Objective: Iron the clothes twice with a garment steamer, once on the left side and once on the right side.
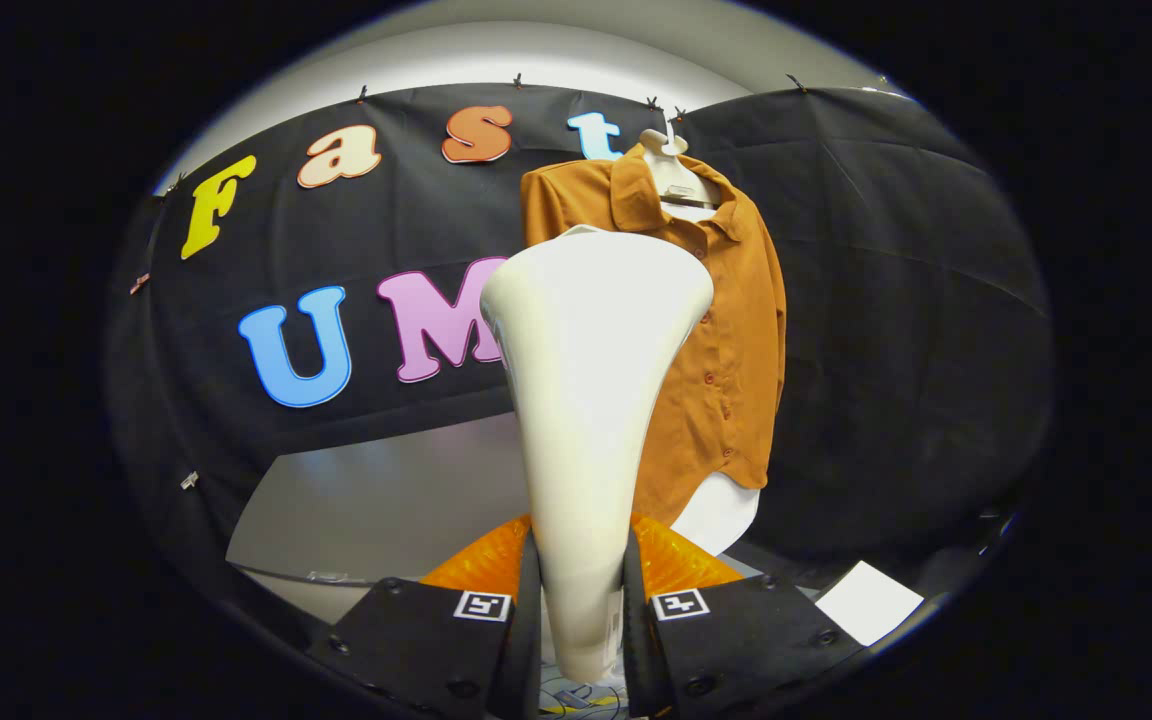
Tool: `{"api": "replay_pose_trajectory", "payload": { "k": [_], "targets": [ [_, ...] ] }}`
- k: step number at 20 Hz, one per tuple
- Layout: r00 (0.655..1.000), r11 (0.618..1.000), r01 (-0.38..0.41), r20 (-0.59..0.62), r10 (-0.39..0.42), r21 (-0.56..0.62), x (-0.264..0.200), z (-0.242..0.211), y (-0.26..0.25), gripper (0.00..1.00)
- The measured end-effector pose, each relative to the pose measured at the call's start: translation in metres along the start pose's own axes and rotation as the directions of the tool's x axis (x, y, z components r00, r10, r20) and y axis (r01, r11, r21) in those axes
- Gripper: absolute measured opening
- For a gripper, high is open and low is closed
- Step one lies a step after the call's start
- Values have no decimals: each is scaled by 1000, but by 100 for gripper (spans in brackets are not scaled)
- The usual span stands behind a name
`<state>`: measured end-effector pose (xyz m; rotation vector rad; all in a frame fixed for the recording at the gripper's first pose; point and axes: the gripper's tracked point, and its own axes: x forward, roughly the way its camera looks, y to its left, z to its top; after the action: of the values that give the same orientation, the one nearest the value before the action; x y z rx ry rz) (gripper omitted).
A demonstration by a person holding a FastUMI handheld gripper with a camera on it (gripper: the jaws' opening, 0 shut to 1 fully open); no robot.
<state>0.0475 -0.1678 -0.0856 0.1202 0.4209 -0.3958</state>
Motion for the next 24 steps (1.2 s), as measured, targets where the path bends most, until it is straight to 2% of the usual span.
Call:
{"api": "replay_pose_trajectory", "payload": {
  "k": [3, 11, 24],
  "targets": [
    [1000, 1000, -16, 5, 16, 5, 21, 16, -26, 36],
    [994, 993, -112, -10, 112, -25, 88, 40, -58, 36],
    [970, 972, -233, -82, 230, -34, 170, 35, -51, 36]
  ]
}}
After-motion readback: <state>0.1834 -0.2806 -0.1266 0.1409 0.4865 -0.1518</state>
